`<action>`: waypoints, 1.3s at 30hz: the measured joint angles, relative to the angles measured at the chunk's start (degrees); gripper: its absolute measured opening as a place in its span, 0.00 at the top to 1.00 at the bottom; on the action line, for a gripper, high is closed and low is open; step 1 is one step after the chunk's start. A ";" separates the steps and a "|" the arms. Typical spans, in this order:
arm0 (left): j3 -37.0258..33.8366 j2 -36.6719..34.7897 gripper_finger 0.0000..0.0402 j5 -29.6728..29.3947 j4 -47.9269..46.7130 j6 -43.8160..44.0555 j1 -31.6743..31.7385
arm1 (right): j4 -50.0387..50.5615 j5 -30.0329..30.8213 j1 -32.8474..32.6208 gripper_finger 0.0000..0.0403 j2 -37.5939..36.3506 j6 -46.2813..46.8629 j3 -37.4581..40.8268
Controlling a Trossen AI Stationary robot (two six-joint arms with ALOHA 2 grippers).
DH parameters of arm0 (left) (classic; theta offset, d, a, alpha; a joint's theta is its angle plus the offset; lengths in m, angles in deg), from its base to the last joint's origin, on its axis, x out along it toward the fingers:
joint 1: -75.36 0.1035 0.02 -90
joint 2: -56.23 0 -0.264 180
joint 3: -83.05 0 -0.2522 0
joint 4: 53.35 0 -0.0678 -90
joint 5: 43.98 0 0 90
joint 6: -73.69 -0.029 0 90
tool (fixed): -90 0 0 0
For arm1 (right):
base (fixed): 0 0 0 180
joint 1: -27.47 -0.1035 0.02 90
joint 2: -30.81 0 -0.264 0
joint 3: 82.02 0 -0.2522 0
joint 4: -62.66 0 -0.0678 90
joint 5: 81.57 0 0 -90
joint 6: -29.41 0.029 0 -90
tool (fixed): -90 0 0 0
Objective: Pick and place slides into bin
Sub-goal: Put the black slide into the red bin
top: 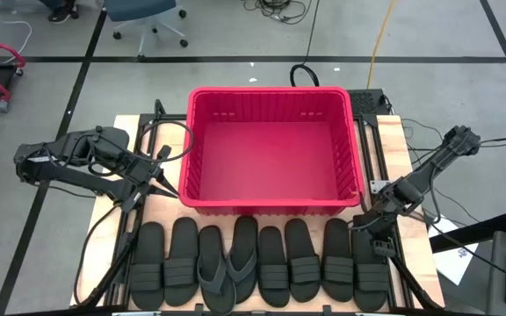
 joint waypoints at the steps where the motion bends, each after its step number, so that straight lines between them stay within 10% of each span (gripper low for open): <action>1: 0.00 0.00 0.94 0.00 0.00 0.00 0.01 | -1.35 -1.16 -0.27 0.68 0.00 1.31 1.39; 17: 0.00 0.00 0.94 0.00 0.00 0.26 -0.01 | -28.11 -3.26 -1.96 0.68 -0.02 11.41 16.80; 39: -0.02 0.00 0.94 0.00 0.00 2.82 0.00 | -38.16 -2.78 -4.99 0.68 0.00 15.03 21.06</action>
